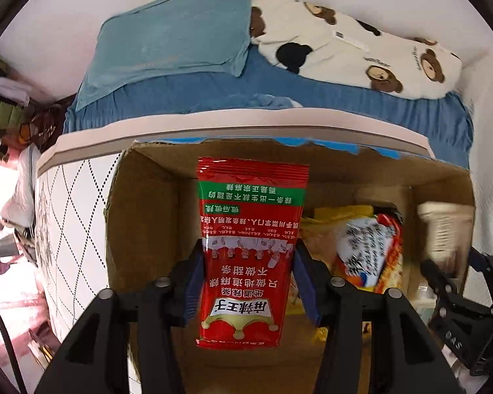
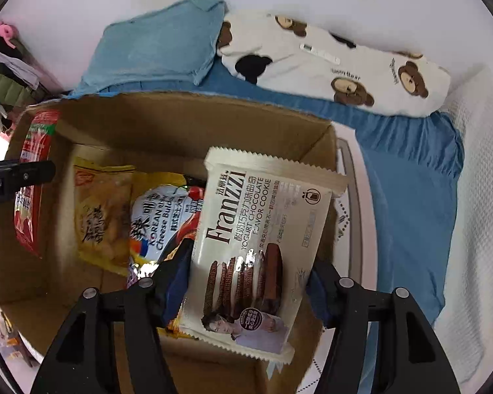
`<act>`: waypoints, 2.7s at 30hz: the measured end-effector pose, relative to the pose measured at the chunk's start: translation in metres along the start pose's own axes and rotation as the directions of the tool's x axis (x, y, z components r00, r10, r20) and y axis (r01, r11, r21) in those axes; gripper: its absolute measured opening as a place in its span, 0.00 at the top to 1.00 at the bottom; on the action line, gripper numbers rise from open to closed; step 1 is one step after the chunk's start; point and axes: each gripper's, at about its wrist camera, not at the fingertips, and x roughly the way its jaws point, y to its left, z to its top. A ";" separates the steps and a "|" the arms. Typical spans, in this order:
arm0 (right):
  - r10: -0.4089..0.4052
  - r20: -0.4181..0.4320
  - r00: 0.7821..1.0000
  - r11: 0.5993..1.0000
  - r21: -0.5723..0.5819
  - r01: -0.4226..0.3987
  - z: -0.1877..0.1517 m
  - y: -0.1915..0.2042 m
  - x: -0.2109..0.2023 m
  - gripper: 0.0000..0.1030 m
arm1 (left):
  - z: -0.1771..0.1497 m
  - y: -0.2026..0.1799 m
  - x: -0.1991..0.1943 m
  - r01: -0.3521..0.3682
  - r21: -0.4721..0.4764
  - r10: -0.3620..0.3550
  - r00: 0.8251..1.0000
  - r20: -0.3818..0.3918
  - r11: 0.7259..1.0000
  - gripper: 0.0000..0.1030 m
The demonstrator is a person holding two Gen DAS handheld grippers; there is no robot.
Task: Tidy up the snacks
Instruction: 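Carry both packets into the cardboard box and open both tools, then grasp the orange sunflower-seed bag with left tool while right tool grasps the orange Cuicuijiao bag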
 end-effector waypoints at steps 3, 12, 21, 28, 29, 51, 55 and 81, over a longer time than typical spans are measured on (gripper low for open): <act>0.000 -0.012 1.000 1.000 0.002 0.000 0.007 0.002 0.008 0.08 | 0.002 0.002 0.007 0.009 -0.002 -0.009 1.000 -0.009 1.000 0.14; 0.003 -0.005 1.000 0.999 0.037 -0.003 0.008 0.005 0.014 0.07 | -0.013 0.002 0.007 0.066 -0.013 -0.066 0.998 -0.012 0.998 0.14; 0.041 0.058 0.997 0.994 0.096 -0.046 -0.017 0.007 -0.012 0.07 | -0.048 0.008 -0.024 0.108 -0.012 -0.107 0.992 0.059 0.994 0.14; 0.078 0.172 0.982 0.986 0.131 -0.102 -0.055 0.016 -0.055 0.07 | -0.095 0.009 -0.075 0.150 0.006 -0.149 0.974 0.171 0.989 0.14; 0.089 0.191 0.977 0.985 0.132 -0.115 -0.063 0.018 -0.064 0.07 | -0.103 0.009 -0.082 0.157 0.013 -0.157 0.970 0.185 0.987 0.14; 0.212 0.335 0.918 0.927 0.229 -0.297 -0.246 0.024 -0.108 0.07 | -0.278 0.006 -0.081 0.204 0.000 -0.198 0.953 0.227 0.979 0.14; 0.250 0.264 0.931 0.894 0.305 -0.327 -0.269 0.013 -0.058 0.24 | -0.276 -0.010 -0.022 0.200 0.001 -0.199 0.976 0.090 0.980 0.14; 0.233 -0.022 0.972 0.958 0.177 -0.225 -0.284 0.069 0.057 0.45 | -0.298 -0.003 0.081 0.161 -0.005 -0.161 0.985 -0.069 0.987 0.46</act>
